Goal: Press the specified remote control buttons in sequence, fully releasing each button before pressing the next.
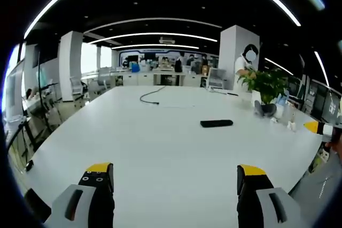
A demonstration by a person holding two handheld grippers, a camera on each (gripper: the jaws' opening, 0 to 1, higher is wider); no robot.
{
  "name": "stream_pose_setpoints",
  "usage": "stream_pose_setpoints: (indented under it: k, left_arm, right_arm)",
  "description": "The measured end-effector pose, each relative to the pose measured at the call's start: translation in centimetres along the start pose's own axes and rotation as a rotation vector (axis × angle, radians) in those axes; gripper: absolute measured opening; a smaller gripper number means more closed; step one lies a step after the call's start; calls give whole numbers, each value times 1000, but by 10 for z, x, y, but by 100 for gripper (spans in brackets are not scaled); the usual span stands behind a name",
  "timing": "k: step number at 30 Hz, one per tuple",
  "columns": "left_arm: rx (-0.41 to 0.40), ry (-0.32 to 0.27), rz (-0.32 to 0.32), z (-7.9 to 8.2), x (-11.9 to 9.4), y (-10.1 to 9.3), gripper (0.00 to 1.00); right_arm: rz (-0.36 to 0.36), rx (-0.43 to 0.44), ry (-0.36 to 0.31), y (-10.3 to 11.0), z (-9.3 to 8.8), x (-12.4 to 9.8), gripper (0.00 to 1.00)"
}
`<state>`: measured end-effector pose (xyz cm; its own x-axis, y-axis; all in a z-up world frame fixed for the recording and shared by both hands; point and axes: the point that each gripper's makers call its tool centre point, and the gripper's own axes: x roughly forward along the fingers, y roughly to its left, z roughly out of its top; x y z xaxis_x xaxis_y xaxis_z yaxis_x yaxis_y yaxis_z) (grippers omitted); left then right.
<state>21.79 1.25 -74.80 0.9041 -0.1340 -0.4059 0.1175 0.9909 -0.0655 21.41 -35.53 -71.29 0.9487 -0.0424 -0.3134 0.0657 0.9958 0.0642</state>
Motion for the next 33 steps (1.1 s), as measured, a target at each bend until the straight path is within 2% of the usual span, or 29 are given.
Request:
stream_pose_setpoints:
  k: [16,18,19,33]
  left_arm:
    - [-5,-1,2,0,0,0,100]
    - [1,0,5,0,0,1,100]
    - [-2,-4,2,1,0,1,100]
    - [0,8,-2,-1,1,0,99]
  right_arm:
    - [-1,0,-2,0,1,0,66]
    - [5,2,-4,1,1,0,67]
    - [16,15,-34,3,6,-2,68]
    - [1,-1,-23,1,4,-1,74]
